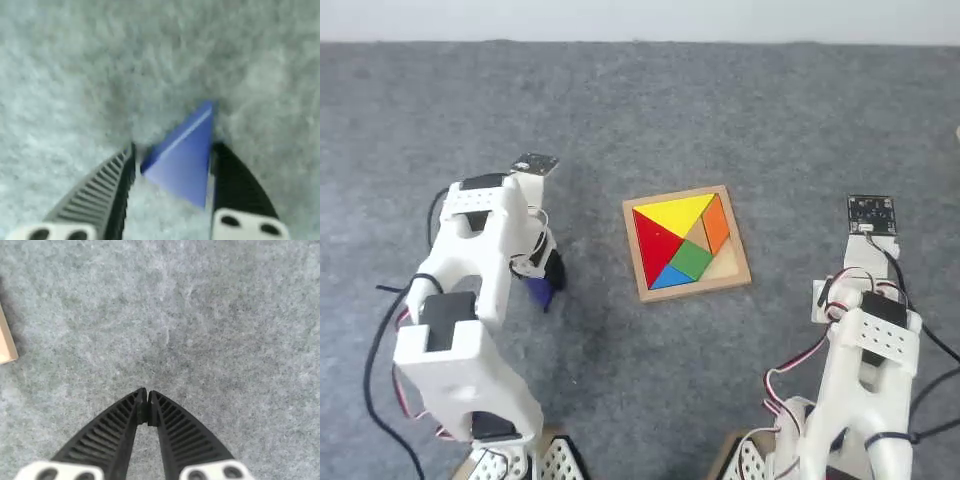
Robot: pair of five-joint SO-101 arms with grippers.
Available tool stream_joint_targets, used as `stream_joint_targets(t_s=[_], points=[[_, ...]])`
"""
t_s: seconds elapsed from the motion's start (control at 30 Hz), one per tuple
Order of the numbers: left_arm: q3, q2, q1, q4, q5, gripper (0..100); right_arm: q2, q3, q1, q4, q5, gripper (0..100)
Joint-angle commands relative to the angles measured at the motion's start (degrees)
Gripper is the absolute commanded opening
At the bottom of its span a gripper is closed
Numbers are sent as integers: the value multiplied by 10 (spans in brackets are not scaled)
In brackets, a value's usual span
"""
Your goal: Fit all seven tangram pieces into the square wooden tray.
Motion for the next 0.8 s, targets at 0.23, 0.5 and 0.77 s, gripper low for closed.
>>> stream_joint_targets(t_s=[0.23, 0.5, 0.77], points=[[-13, 31, 33, 41, -2, 190, -12, -3, -5, -10, 7, 12], [-15, 31, 34, 41, -2, 141, -12, -3, -4, -12, 7, 12], [-13, -16, 99, 62, 24, 103, -12, -3, -4, -13, 7, 12]])
